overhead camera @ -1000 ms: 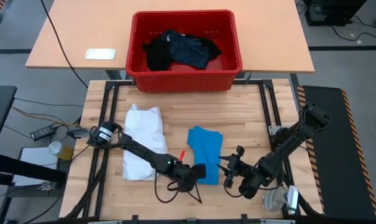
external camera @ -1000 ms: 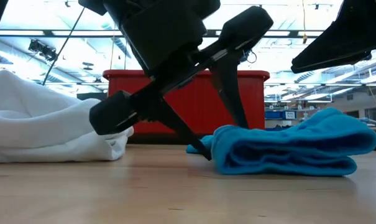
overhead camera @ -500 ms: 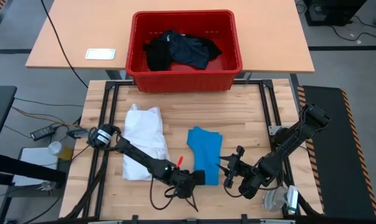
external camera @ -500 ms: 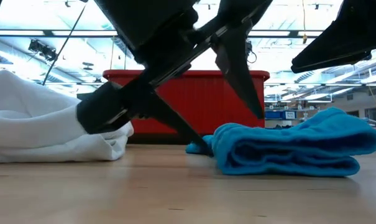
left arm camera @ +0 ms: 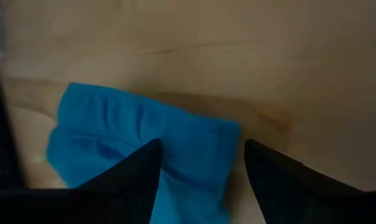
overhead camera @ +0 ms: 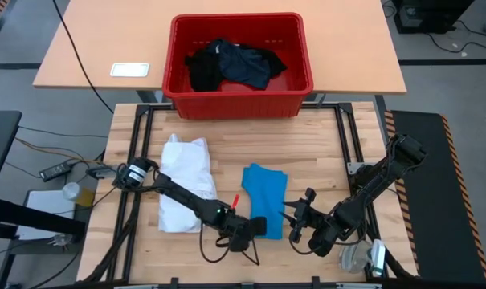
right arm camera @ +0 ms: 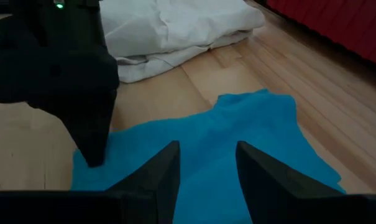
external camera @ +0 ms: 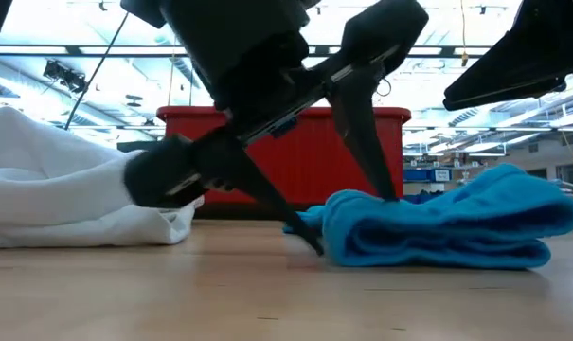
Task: Fold laundry
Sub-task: Fold the blue underwear
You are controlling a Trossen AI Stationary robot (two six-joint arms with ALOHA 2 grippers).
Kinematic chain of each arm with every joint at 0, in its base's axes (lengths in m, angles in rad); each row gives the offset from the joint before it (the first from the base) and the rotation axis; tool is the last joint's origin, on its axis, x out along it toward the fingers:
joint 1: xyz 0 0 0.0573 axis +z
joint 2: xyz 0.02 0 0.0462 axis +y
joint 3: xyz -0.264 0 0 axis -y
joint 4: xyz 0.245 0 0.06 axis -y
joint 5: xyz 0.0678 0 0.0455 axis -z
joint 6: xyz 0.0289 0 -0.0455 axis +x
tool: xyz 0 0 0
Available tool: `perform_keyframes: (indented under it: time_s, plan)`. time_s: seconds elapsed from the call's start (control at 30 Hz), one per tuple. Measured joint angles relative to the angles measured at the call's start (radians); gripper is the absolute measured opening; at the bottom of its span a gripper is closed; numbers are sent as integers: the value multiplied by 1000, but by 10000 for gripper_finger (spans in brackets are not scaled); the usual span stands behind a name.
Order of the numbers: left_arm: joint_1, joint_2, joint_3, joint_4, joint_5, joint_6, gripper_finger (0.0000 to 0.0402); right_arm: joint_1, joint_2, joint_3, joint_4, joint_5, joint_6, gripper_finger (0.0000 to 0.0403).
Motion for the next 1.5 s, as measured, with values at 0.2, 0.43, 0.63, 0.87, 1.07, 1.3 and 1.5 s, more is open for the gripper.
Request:
perform_keyframes:
  time_s: [0.2,0.43,0.63,0.87,1.07,1.3,1.5]
  plan:
    - [4,29,3,-3,34,-82,191,0,0,0,0,0,0,162]
    - [4,53,3,4,18,-181,74,0,0,0,8,0,-1,162]
    - [-3,53,3,36,-21,-288,13,0,0,0,8,-1,-3,162]
    - [-13,-18,-3,-33,46,-478,11,14,33,2,107,-18,-135,162]
    - [-45,-49,-1,-54,224,-608,11,-62,165,0,204,-56,-211,162]
    - [-111,-52,-2,-71,201,-609,11,-107,229,0,522,-303,-514,162]
    - [-132,-52,-6,-56,156,-616,11,-235,316,2,713,-505,-630,162]
